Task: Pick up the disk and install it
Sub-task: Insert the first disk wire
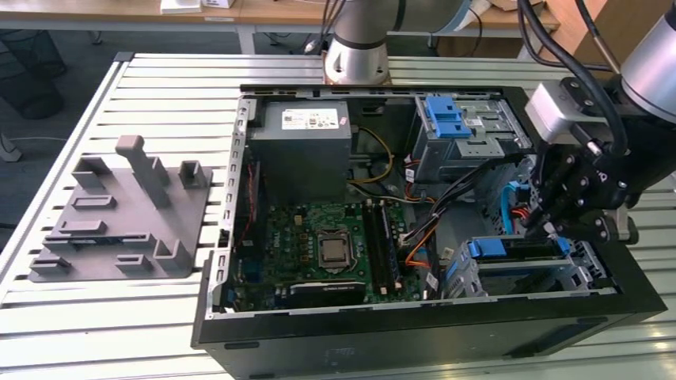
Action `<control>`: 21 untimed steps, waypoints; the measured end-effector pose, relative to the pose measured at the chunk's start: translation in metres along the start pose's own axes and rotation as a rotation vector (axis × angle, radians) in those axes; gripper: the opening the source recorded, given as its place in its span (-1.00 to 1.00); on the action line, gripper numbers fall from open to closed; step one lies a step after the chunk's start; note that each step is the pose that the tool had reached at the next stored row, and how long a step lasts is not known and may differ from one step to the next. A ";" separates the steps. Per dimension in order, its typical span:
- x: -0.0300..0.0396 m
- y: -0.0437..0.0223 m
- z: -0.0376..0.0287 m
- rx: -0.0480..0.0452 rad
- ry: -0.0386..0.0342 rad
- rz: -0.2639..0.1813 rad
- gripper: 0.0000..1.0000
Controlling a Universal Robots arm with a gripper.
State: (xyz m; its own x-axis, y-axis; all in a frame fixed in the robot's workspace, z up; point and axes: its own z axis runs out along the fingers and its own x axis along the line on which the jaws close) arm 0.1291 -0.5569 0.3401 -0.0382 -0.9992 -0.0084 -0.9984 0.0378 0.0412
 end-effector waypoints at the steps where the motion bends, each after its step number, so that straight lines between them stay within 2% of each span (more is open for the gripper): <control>1: 0.0009 -0.0001 0.0008 0.0000 0.0003 0.000 -0.67; 4: 0.0042 -0.0007 0.0030 0.0000 0.0001 0.000 -0.67; 8: 0.0043 -0.0008 0.0036 0.0000 0.0002 0.000 -0.67; 15: 0.0041 -0.0042 0.0052 -0.0094 0.0006 0.000 -0.67; 21: 0.0038 -0.0053 0.0053 -0.0103 0.0006 0.000 -0.67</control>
State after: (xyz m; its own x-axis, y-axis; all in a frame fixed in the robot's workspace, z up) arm 0.1340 -0.5609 0.3346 -0.0383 -0.9992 -0.0077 -0.9980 0.0378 0.0515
